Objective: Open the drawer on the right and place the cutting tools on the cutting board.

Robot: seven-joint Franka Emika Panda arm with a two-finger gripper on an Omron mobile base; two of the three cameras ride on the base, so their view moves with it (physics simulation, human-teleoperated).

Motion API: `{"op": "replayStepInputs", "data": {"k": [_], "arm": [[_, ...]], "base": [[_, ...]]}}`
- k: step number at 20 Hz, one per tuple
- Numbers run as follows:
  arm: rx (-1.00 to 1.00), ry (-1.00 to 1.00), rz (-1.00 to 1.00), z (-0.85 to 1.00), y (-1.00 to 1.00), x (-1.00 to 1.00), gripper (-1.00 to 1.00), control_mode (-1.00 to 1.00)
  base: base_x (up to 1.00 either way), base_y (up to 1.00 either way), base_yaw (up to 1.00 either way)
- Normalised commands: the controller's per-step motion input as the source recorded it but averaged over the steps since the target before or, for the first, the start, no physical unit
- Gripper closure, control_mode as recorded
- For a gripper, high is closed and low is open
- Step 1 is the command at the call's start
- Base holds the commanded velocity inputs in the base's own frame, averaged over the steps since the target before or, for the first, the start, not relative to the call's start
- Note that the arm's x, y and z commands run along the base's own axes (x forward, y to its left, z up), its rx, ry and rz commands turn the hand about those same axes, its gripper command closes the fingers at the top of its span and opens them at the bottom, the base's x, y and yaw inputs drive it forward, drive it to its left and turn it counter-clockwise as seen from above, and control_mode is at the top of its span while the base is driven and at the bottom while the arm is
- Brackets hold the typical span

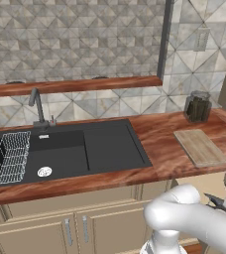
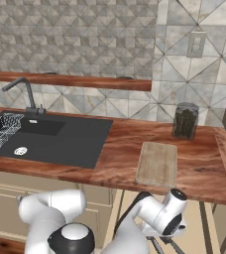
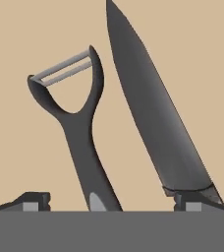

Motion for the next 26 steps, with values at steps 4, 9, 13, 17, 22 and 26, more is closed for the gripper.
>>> {"op": "replayStepInputs", "data": {"k": [4,9,13,17,22,26], "arm": [[0.00,0.01,0.00,-0.19,0.02,0.07,-1.00,-1.00],[0.00,0.00,0.00,-0.14,0.11,0.00,-1.00,-1.00],[0.00,0.00,0.00,-0.16,0.16,0.00,-1.00,-1.00],[0.00,0.00,0.00,-0.21,0.17,0.00,-1.00,-1.00],[0.00,0.00,0.00,-0.23,0.10,-0.03,-1.00,-1.00],[0.00,0.05,0.00,-0.36,0.17,-0.02,-1.00,-1.00]], "base": [[0.00,0.00,0.00],[0.00,0.00,0.00],[0.00,0.00,0.00],[0.00,0.00,0.00],[0.00,0.00,0.00],[0.00,0.00,0.00]]}}
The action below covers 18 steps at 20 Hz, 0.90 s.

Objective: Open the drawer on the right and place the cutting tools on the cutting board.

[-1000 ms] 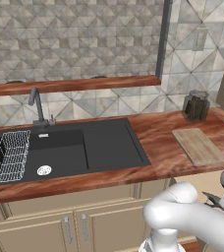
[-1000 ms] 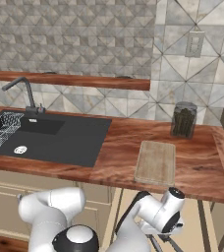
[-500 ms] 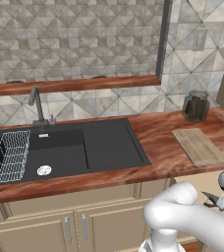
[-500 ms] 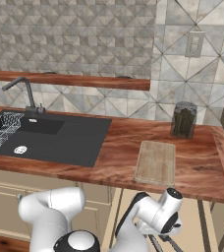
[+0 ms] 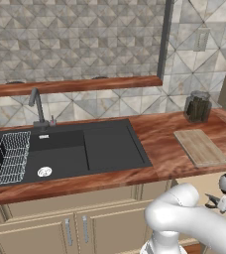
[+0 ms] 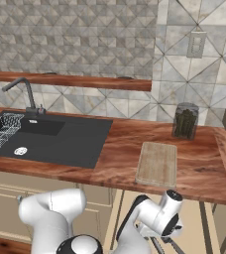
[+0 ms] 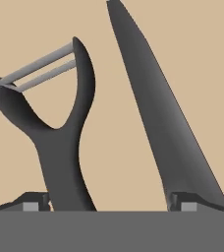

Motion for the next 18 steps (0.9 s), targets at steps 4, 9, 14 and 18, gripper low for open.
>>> {"op": "replayStepInputs", "data": {"k": [4,9,14,18], "arm": [[0.00,0.10,0.00,-0.42,0.22,-0.01,1.00,-1.00],[0.00,0.05,0.00,-0.17,0.14,-0.14,1.00,-1.00],[0.00,0.00,0.00,0.05,0.19,-0.28,1.00,-1.00],[0.00,-0.06,0.00,0.73,0.21,-0.33,1.00,-1.00]], "base": [[0.00,0.00,0.00],[0.00,0.00,0.00],[0.00,0.00,0.00],[0.00,0.00,0.00]]}}
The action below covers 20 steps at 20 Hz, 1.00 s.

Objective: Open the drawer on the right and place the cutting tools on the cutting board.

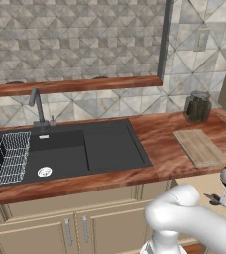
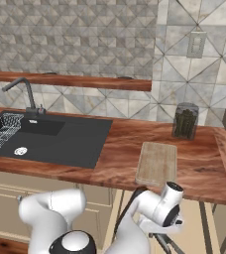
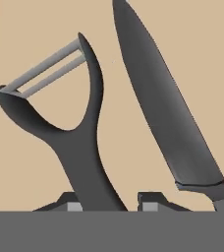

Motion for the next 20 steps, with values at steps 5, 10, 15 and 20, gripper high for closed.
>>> {"op": "replayStepInputs", "data": {"k": [5,10,15,20], "arm": [[0.01,-0.06,0.00,1.00,0.18,-0.05,1.00,-1.00],[0.00,0.00,0.00,0.96,0.10,-0.21,1.00,-1.00],[0.00,0.00,0.00,0.84,0.00,-0.55,1.00,-1.00],[0.00,-0.08,-0.04,0.84,0.11,-0.11,1.00,-1.00]], "base": [[0.00,0.00,0.00],[0.00,0.00,0.00],[0.00,0.00,0.00],[0.00,0.00,0.00]]}}
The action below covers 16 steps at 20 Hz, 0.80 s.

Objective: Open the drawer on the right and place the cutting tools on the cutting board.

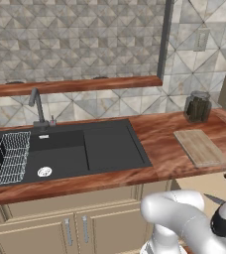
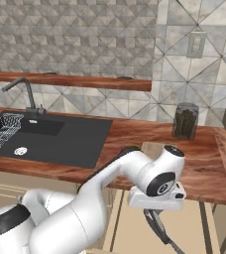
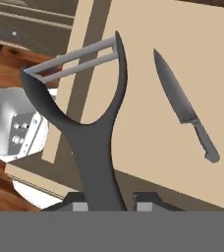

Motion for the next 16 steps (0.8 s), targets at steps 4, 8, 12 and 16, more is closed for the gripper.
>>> {"op": "replayStepInputs", "data": {"k": [4,8,12,16], "arm": [[0.00,-0.17,-0.18,0.73,0.26,0.44,1.00,-1.00],[0.00,-0.12,-0.28,0.55,0.16,0.77,1.00,-1.00],[0.00,-0.02,-0.38,0.30,0.01,0.98,1.00,-1.00],[-0.01,0.00,-0.42,0.09,-0.01,0.99,1.00,-1.00]], "base": [[0.00,0.00,0.00],[0.00,0.00,0.00],[0.00,0.00,0.00],[0.00,0.00,0.00]]}}
